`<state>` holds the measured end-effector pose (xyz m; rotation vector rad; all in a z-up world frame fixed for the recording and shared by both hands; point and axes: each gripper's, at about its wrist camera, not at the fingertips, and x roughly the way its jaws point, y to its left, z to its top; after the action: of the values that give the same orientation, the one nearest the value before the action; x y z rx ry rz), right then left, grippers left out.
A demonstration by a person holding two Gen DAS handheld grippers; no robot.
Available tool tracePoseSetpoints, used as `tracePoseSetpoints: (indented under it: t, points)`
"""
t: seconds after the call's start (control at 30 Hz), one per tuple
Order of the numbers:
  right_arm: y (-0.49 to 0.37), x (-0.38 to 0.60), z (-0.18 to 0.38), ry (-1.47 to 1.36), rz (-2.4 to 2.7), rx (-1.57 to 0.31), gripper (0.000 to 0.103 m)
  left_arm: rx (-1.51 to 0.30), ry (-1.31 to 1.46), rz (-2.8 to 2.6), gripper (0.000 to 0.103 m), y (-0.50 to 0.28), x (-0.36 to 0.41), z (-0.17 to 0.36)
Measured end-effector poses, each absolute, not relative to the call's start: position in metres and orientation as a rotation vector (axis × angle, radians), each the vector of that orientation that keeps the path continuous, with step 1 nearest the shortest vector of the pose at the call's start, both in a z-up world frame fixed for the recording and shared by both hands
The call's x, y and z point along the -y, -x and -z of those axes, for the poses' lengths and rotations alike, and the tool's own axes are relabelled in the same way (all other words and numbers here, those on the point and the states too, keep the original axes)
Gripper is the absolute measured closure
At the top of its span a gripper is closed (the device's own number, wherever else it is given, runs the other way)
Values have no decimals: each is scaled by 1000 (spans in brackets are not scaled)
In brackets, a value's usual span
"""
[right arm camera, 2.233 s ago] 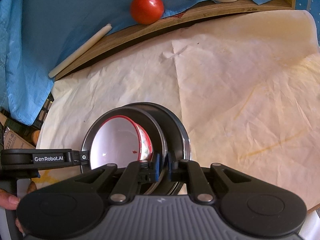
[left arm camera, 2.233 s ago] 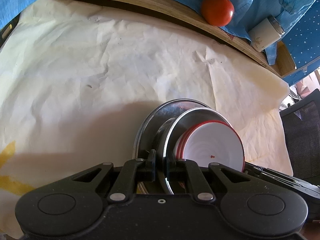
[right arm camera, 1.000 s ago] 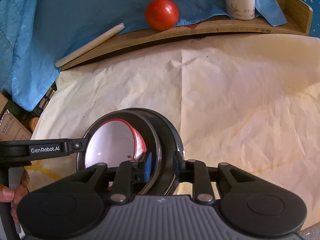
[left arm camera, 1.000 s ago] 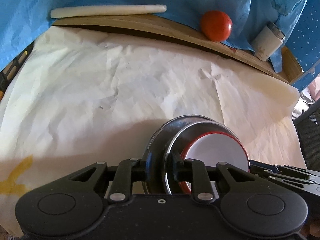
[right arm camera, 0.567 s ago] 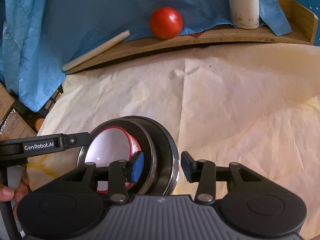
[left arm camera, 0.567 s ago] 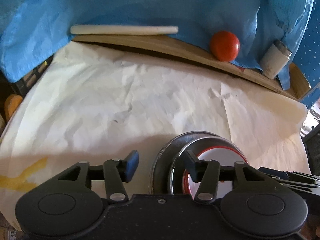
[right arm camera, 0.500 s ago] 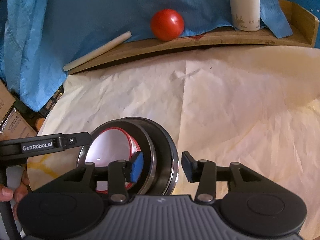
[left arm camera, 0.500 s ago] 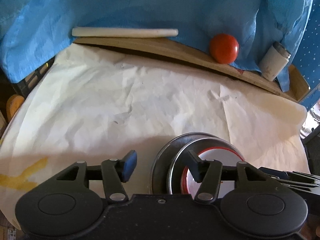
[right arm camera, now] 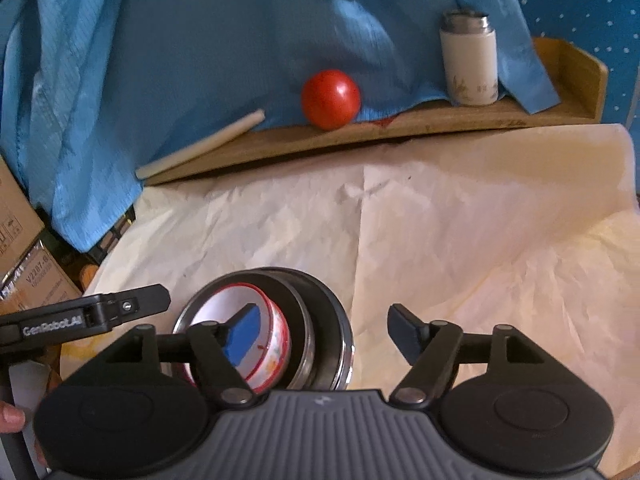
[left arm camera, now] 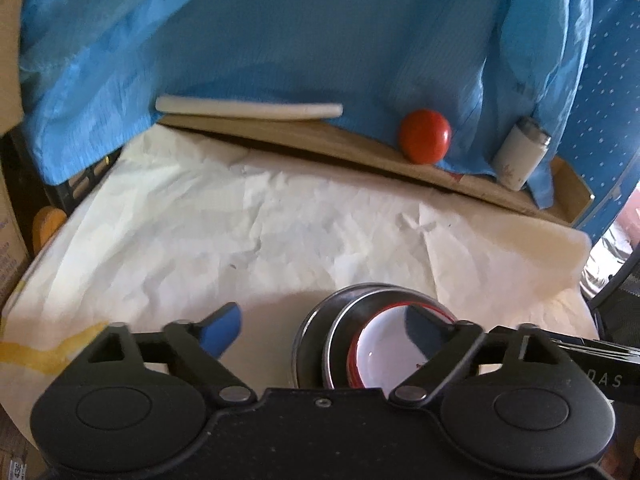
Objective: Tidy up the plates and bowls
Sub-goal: 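Open both grippers and pull them back from the stack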
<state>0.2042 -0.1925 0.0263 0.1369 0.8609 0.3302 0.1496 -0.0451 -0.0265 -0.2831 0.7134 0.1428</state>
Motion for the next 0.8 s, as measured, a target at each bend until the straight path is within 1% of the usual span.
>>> tracePoseSetpoints:
  t: [0.07, 0.27, 0.47, 0.8]
  points:
    - [-196, 192, -29, -148, -315, -839, 22, -688, 279, -132, 8, -140, 44, 24]
    - [-159, 189, -37, -185, -256, -771, 14, -644, 258, -91, 2, -111, 39, 18]
    - [-116, 185, -44, -210, -204, -714, 7, -602, 242, -60, 1, -74, 33, 14]
    - [-49, 180, -55, -218, -159, -633, 1, -550, 212, -12, 1, -19, 36, 7]
